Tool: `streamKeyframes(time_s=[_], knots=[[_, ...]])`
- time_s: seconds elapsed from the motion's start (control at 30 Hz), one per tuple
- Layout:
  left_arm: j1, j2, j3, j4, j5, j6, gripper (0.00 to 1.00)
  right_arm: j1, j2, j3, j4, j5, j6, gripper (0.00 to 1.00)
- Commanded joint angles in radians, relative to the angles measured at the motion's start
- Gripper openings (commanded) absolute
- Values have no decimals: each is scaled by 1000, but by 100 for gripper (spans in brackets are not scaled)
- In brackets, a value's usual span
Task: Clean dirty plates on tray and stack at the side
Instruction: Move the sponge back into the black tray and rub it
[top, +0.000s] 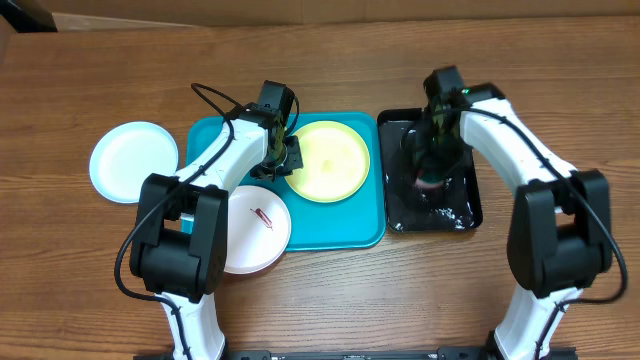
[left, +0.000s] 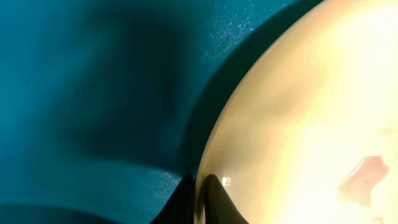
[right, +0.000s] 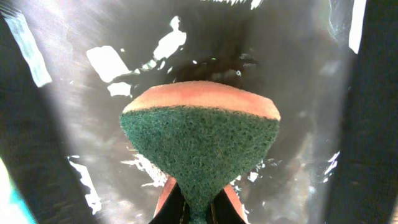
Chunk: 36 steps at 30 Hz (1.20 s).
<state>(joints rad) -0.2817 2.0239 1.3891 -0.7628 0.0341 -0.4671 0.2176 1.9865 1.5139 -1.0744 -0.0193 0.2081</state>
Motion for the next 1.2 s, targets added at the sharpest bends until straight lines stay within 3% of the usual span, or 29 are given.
streamKeyframes(time_s=[0.0,0.13,0.6,0.9,1.17], knots=[[-6,7,-21,-7,-10,18,9,3,-107,57,-19,0,-8,4],[-6,7,-21,-6,-10,18,4,3,-107,53,-42,1,-8,4],[-6,7,-21,-4,-10,18,4,5,-107,-123,104,-8,-7,4],[-7,7,-21,-2,-7,18,4,-10,-107,12,5,-126,1,4],[-7,7,-21,-2,-7,18,4,-11,-107,4,-13,-139,0,4]])
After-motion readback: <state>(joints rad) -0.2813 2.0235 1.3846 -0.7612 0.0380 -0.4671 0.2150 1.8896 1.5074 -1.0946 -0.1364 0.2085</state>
